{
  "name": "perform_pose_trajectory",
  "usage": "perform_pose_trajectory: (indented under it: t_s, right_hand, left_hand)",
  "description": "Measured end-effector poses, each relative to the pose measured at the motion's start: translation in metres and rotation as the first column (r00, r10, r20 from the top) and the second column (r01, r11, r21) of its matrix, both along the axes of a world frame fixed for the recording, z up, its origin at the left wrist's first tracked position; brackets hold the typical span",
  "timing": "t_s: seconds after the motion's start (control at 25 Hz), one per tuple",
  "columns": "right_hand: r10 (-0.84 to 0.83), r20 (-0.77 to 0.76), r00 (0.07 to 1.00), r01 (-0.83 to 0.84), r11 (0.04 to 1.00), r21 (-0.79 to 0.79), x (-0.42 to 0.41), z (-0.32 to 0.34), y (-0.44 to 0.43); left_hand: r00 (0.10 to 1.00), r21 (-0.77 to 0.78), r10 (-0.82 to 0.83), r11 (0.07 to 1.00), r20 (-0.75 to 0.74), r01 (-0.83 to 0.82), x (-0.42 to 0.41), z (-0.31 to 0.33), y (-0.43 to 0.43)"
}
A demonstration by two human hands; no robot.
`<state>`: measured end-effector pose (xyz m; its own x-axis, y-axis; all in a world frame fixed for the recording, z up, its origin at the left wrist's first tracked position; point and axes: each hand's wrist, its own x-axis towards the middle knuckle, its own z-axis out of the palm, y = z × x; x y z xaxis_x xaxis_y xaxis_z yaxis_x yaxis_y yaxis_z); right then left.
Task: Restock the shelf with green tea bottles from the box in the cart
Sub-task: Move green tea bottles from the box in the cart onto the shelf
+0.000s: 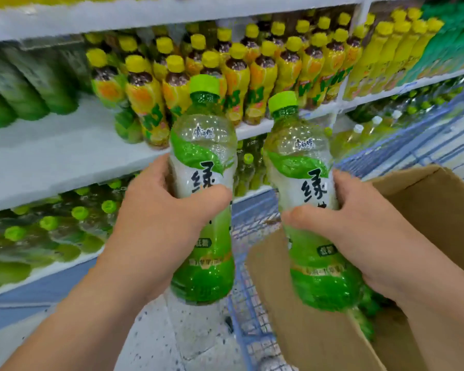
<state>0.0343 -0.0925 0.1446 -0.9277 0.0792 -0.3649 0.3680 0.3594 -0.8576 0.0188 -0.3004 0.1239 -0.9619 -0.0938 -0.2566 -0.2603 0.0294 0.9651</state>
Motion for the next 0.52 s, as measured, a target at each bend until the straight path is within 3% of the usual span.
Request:
perform_pose_trajectory:
  t_s: [0.2,0.52]
  right_hand:
    - [0.128,-0.023,0.991,-0.126,0.99,0.068,-0.023,-0.002,-0.113]
    - [0.158,-0.105,0.982,-0.148,0.984,0.1,-0.061,-0.04,-0.269]
  left_hand:
    - [0.993,-0.104,0.117,0.988,-0.013,-0.118,0.003,-0.01,-0.118]
    - [0.98,-0.199,0.18,0.961,-0.086,-0.194,-0.007,-0.034,-0.276]
